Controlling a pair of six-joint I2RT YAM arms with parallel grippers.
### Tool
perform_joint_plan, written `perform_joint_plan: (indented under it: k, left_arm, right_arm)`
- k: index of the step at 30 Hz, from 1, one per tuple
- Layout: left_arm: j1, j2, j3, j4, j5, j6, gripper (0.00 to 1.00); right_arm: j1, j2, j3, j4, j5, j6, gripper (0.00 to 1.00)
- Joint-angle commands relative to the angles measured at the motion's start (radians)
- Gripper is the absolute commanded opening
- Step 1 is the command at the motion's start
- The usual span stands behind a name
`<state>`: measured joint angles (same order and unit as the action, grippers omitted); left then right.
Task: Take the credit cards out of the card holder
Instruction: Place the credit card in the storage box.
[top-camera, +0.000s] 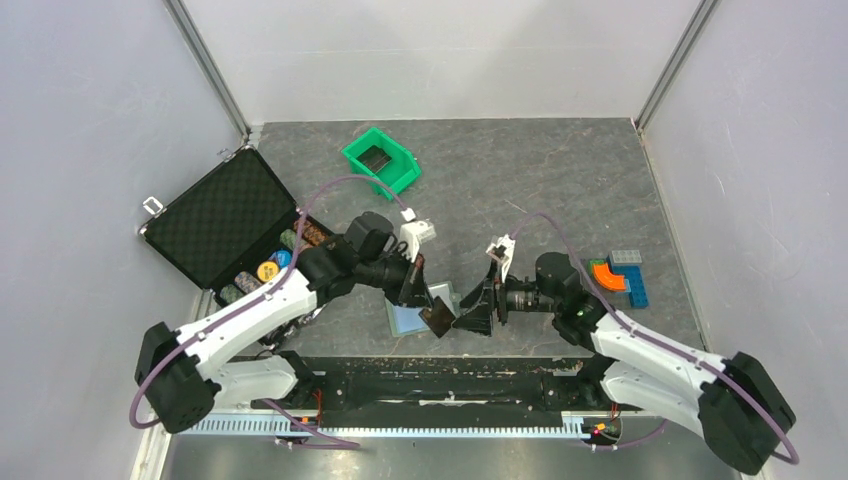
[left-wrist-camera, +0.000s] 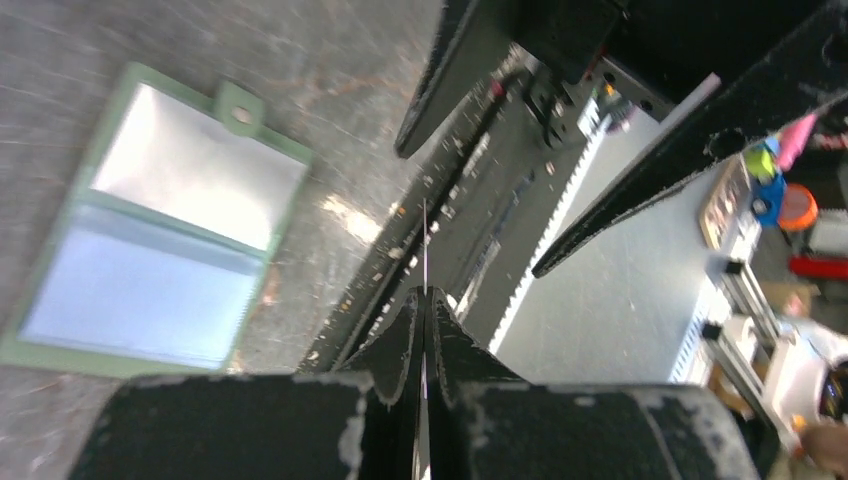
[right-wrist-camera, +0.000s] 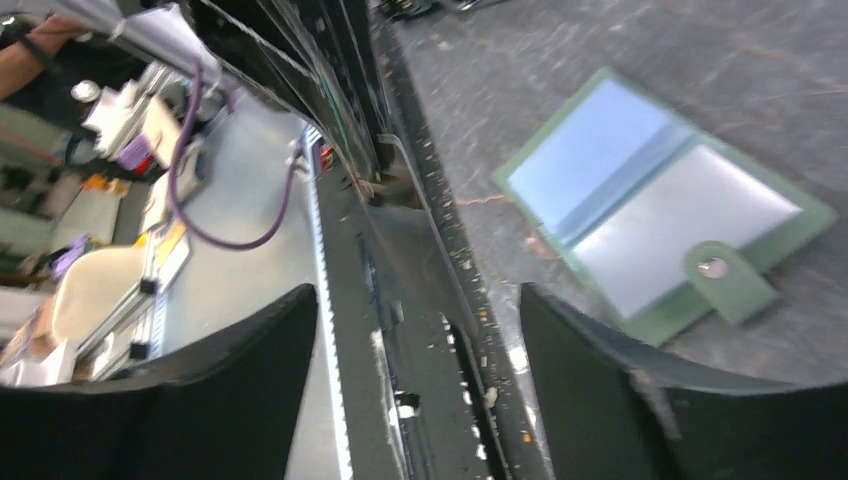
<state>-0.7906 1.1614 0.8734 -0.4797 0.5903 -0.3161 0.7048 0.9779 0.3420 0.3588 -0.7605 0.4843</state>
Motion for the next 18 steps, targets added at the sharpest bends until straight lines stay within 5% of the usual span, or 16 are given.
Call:
perform_joint_plan:
  k: [1,5,10,18]
  left_arm:
    - [0.036,-0.089,0.083,0.008,-0.246,-0.073,0.02]
    - [0.075,-0.152,0.081,0.036,-0.428,-0.122,0.02]
    - [0.142,-0.165,0.098,0.066,-0.632,-0.198,0.02]
    - [0.433,-0.033,0.174,0.210,-0.622,-0.374,0.02]
  right_arm:
    - [-0.008,-0.105,0.046,-0.114,0.188,-0.095,0.83]
    - [-0.008,-0.181,0.069,-0.206,0.314,-0.150,0.97]
    - [-0.008,-0.222,0.056,-0.227,0.424,-0.150,0.98]
    - [-0.008,-0.215,0.002,-0.176,0.454,-0.114,0.98]
